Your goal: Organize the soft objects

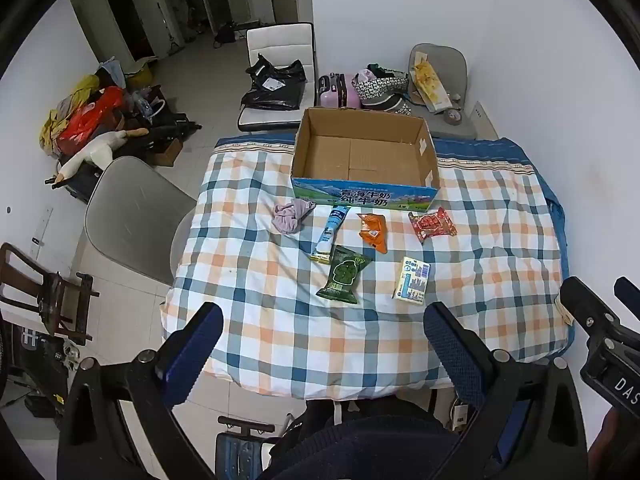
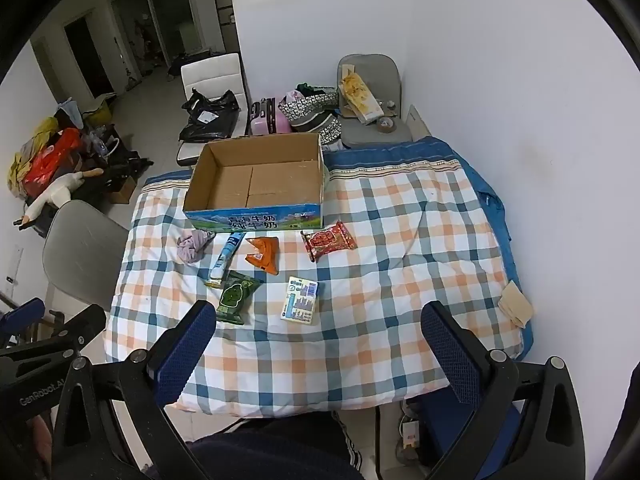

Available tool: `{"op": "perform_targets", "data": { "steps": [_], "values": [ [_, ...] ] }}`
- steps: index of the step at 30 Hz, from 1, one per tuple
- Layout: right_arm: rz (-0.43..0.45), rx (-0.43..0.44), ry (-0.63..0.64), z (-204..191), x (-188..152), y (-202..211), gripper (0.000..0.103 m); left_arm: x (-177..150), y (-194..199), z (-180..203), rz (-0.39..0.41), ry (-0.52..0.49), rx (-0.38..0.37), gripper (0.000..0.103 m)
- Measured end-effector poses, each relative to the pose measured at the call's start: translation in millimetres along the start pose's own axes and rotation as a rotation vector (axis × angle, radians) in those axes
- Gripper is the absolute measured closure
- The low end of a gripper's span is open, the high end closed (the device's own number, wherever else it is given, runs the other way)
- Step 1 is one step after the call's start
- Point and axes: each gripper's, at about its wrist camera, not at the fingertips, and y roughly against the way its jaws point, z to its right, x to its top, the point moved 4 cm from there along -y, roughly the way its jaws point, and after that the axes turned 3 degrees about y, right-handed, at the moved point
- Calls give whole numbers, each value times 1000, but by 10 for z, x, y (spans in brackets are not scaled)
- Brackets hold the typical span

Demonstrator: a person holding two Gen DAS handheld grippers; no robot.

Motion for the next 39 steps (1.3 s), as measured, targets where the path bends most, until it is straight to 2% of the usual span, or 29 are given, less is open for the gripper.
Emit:
{"op": "perform_targets", "data": {
  "steps": [16, 22, 39],
  "values": [
    [5, 27, -13, -69, -4, 75, 0, 8, 8, 15, 13, 2, -9, 0],
    [13, 21, -17, -97, -2, 102, 0, 150, 70, -26, 26, 1, -11, 0],
    [20, 18, -14, -87, -6, 104, 0, 109, 85, -51, 36, 8, -17, 0]
  ]
}}
